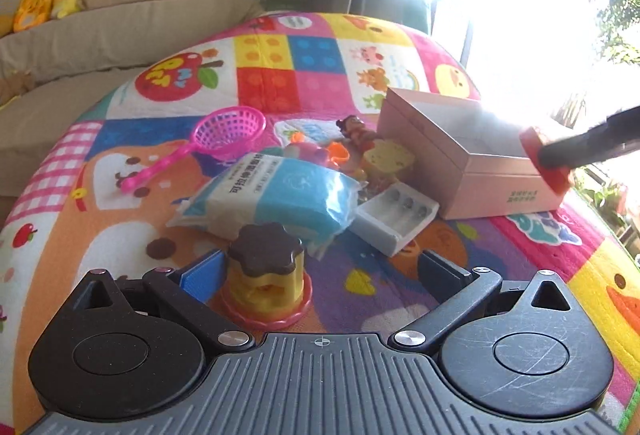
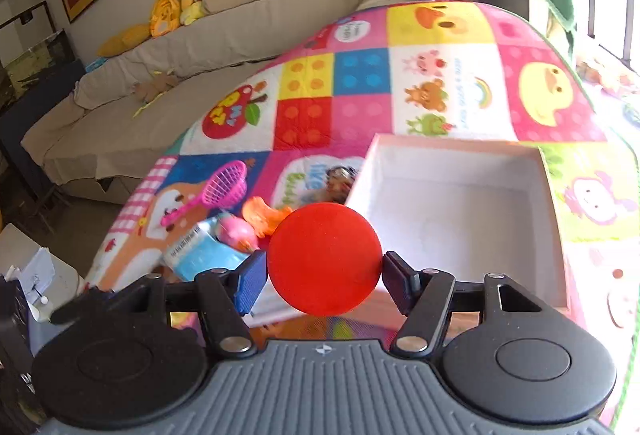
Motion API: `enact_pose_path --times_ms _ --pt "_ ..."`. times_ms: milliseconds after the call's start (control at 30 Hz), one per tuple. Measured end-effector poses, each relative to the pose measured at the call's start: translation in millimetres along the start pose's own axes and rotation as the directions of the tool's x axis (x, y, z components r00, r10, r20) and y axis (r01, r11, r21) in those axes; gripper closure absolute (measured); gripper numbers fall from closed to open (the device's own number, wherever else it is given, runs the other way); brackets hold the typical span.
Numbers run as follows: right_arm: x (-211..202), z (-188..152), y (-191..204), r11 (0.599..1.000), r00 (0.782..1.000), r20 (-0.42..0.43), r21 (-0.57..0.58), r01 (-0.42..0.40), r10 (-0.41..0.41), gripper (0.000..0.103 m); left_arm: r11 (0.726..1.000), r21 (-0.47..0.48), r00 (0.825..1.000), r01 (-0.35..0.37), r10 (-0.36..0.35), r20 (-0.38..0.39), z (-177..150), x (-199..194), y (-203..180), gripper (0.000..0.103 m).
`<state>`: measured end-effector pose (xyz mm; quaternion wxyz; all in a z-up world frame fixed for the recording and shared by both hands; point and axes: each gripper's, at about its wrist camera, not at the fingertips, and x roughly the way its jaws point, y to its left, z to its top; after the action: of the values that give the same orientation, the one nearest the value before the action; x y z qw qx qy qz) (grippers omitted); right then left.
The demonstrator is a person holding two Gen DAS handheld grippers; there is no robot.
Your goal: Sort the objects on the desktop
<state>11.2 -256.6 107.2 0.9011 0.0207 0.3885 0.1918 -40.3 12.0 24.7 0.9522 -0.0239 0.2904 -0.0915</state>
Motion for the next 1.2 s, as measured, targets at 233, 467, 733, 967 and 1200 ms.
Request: enact_pose_path --times_ms 233,467,733,967,1200 --pt "-2 -59 -27 0.997 0.997 0.057 0.053 0.049 -0.052 0.038 0.992 0.126 0.999 0.014 -0.02 0.047 17 -6 -42 0.0" --pt "-11 -30 -73 0.959 0.925 0.289 0.212 0.19 -0.247 0.017 0.975 0.199 0.995 0.096 -0.089 -0.043 14 42 -72 0.0" --pt "32 -17 -99 0.925 0.92 0.207 0.263 0.276 -0.333 0.046 0.967 0.255 0.994 -0.017 0.044 -0.099 20 79 -61 0.0" --pt "43 -13 -78 0.954 0.931 0.225 0.158 0.256 -0.287 0.046 0.94 0.237 0.962 -0.245 0.266 -0.06 28 77 -25 0.0" --pt "17 -31 -67 0.962 0.924 0.29 0.183 0.203 -0.25 0.031 0.999 0.035 0.991 -0.029 0.033 -0.131 39 64 -16 0.0"
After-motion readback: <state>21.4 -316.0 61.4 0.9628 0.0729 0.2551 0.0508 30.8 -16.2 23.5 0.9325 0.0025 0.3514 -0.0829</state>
